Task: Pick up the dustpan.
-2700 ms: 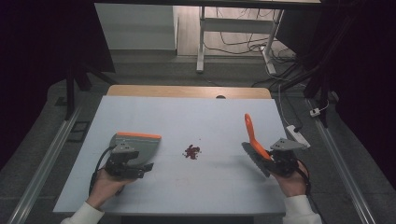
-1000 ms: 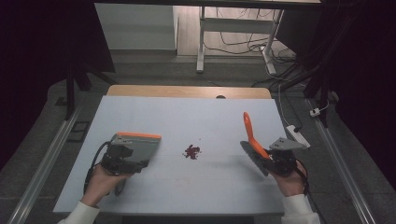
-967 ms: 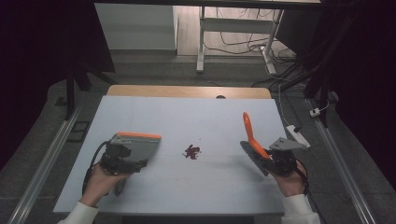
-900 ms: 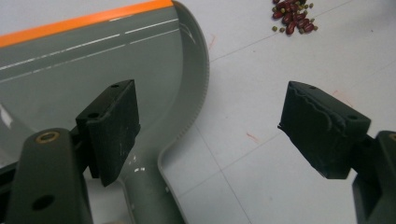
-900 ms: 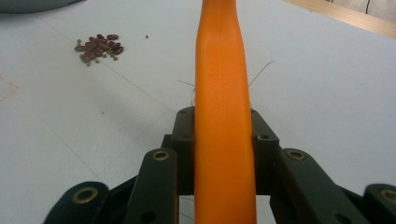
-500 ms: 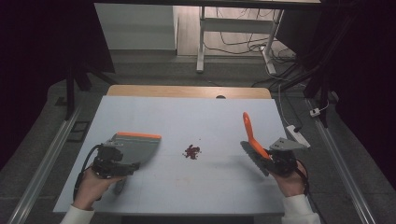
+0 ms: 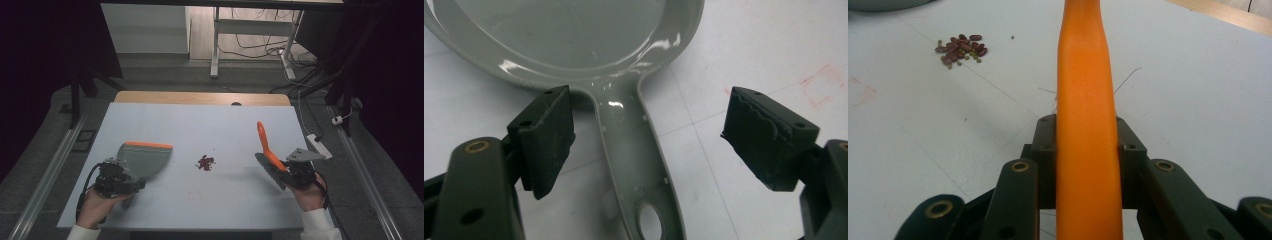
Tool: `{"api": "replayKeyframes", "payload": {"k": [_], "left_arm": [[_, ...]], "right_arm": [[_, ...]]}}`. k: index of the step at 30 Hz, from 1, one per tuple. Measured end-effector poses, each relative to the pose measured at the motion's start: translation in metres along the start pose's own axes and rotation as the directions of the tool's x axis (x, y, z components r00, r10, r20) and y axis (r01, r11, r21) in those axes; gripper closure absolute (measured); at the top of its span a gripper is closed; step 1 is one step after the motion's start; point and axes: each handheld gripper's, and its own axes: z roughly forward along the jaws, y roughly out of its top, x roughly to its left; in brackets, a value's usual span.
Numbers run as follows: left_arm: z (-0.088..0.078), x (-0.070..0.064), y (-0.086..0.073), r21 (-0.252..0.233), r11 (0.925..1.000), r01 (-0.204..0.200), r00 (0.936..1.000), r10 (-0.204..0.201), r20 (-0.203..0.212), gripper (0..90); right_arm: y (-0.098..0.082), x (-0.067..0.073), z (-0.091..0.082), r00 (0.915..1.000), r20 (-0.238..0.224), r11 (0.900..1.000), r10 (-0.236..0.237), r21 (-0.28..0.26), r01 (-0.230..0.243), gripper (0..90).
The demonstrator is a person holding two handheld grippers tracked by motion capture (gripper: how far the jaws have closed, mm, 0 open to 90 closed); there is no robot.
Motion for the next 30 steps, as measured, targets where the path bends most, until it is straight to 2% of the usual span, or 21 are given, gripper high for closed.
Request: {"api": "replayKeyframes", "payload": {"k": [6,8,13,17,24,25,30], "left_arm": [[0.012,0.006,-0.002,0.03,0.9992,0.025,0.9996,-0.025,-0.015,20.9],[0.016,0.008,-0.002,0.038,0.9985,0.039,0.9992,-0.038,-0.007,21.2],[0.023,0.015,-0.003,0.035,0.9968,0.072,0.9973,-0.072,-0.014,25.0],[0.026,0.016,-0.002,0.028,0.9956,0.089,0.996,-0.089,-0.003,27.6],[0.032,0.012,0.0,0.034,0.9956,0.088,0.996,-0.087,-0.018,39.4],[0.033,0.012,0.001,0.031,0.9955,0.089,0.9958,-0.089,-0.022,43.6],[0.033,0.013,0.001,0.023,0.9941,0.106,0.9943,-0.106,-0.011,53.9]], "right_arm": [[0.0,-0.001,-0.002,1.0,0.007,1.0,0.004,-0.006,-0.004,69.9],[-0.001,-0.003,-0.003,0.9998,-0.008,1.0,0.021,-0.014,-0.021,69.9],[0.0,-0.002,-0.003,0.9996,-0.015,1.0,0.024,-0.02,-0.024,69.9],[0.0,-0.002,-0.002,0.9997,-0.014,1.0,0.02,-0.015,-0.02,69.9],[0.0,-0.002,-0.001,0.9998,-0.013,1.0,0.017,-0.014,-0.017,69.9],[0.0,-0.002,-0.001,0.9997,-0.013,1.0,0.019,-0.014,-0.019,69.9],[-0.001,-0.003,0.0,0.9997,-0.01,1.0,0.02,-0.009,-0.02,69.9]]}}
